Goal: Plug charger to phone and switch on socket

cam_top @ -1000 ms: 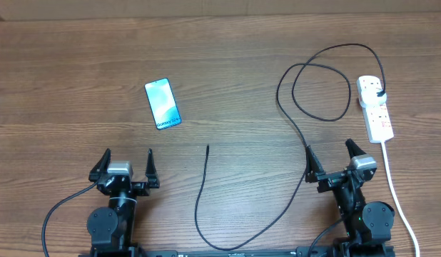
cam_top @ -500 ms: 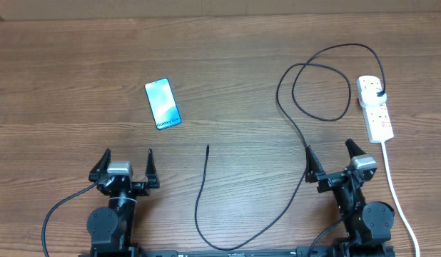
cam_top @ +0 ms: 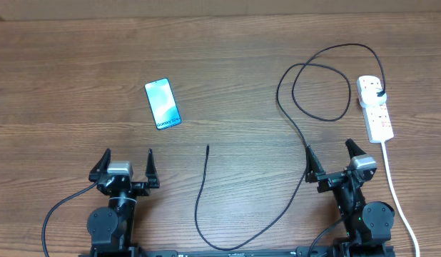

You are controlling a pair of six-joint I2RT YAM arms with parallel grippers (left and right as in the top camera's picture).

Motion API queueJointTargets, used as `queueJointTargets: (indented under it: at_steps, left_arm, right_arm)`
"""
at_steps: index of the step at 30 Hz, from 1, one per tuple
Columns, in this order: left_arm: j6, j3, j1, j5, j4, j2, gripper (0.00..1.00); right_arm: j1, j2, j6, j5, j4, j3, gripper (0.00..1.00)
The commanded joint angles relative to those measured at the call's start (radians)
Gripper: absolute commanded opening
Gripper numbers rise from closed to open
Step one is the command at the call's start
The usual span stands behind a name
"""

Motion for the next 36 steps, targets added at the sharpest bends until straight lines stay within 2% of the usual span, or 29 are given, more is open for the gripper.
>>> queueJointTargets:
  at_steps: [1, 14, 24, 30, 36]
  left_arm:
    - [-0.014, -0.003, 0.007, 0.005, 0.0, -0.01, 1.0]
    - [-0.014, 0.013, 0.007, 0.008, 0.004, -0.01, 1.0]
    - [-0.014, 0.183, 0.007, 0.004, -0.106, 0.009, 1.0]
    - [-0.05, 0.319, 0.007, 0.004, -0.15, 0.138, 1.0]
    - [-0.079, 0.511, 0.007, 0.008, -0.195, 0.408, 1.0]
  right_arm:
    - [0.005, -0.008, 0.003, 0.003, 0.006, -0.011, 1.0]
    - [0.005, -0.008, 0.003, 0.003, 0.006, -0.011, 1.0]
    - [0.005, -0.008, 0.003, 0.003, 0.006, -0.011, 1.0]
    - [0.005, -0.008, 0.003, 0.003, 0.006, -0.011, 1.0]
    - [0.005, -0.008, 0.003, 0.003, 0.006, -0.011, 1.0]
